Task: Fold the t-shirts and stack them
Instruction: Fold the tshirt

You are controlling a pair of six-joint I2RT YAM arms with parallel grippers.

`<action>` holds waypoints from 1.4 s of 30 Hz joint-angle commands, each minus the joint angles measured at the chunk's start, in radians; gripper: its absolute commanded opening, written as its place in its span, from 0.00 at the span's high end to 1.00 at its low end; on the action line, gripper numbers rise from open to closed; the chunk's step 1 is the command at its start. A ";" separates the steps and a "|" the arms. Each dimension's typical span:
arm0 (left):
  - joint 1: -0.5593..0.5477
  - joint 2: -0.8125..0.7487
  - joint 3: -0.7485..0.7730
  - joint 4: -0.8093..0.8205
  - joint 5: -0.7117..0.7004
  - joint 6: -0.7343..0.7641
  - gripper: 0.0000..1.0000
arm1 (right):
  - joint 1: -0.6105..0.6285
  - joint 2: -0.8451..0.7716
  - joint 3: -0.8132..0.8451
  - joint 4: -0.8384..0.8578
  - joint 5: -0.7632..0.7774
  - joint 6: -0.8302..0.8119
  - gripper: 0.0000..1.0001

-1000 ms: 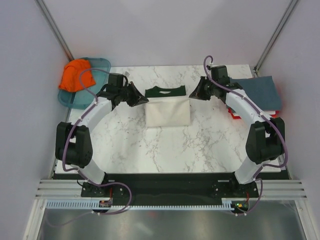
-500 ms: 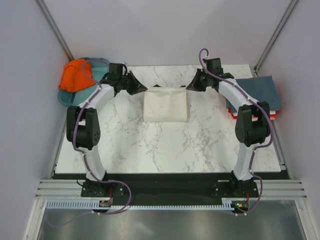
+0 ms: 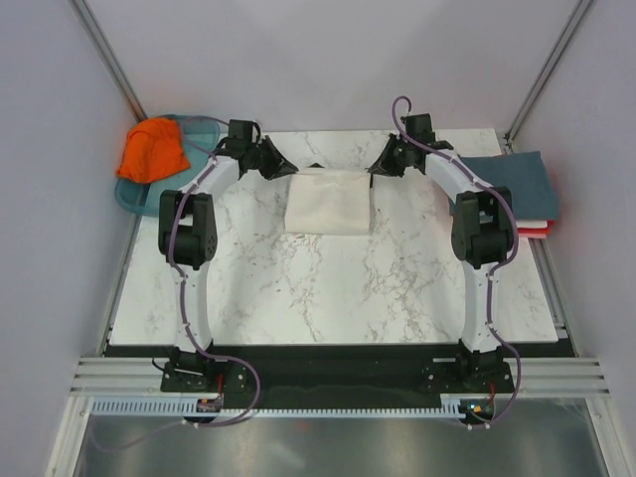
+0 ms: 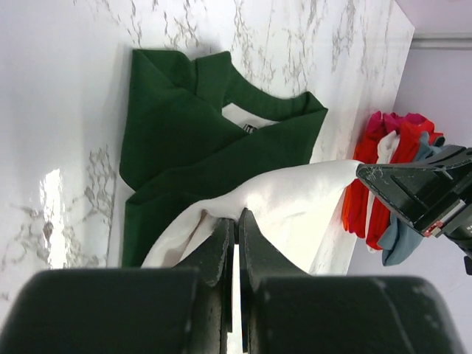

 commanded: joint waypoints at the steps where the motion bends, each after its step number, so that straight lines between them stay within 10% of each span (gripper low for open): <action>1: 0.011 0.056 0.121 0.037 0.044 -0.026 0.98 | -0.021 0.063 0.100 0.046 -0.023 0.026 1.00; 39: 0.008 0.070 0.130 0.399 0.178 -0.215 0.98 | -0.112 -0.040 -0.014 0.248 -0.101 0.101 1.00; 40: 0.006 0.097 0.162 0.399 0.167 -0.206 0.95 | -0.112 -0.023 0.015 0.250 -0.097 0.102 1.00; 42: 0.006 0.218 0.292 0.387 0.147 -0.200 0.47 | -0.114 0.042 0.069 0.269 -0.071 0.110 0.81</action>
